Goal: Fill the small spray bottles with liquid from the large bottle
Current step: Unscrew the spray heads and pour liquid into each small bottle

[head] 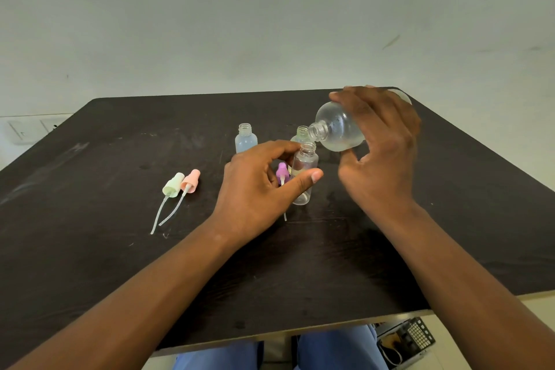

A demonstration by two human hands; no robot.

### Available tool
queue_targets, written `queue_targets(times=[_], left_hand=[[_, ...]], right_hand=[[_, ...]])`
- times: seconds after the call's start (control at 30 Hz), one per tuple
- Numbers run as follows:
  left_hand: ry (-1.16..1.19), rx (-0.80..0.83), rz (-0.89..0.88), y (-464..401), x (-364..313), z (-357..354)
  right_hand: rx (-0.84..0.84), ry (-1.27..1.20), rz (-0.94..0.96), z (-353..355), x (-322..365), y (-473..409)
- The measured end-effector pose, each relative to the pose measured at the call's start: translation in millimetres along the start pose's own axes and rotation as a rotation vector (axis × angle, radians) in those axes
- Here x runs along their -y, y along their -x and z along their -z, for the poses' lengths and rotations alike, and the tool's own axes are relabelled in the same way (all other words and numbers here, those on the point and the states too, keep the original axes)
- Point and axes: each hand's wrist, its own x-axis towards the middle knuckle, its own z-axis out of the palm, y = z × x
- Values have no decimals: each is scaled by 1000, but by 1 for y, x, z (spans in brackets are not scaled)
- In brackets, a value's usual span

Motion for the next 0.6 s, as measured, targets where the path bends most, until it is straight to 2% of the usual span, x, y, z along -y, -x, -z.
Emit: queue_targets(times=[0.6], left_hand=[[-8,0,-2,0,-3,-2]], right_hand=[[-41,-20,50,-3,-3,-2]])
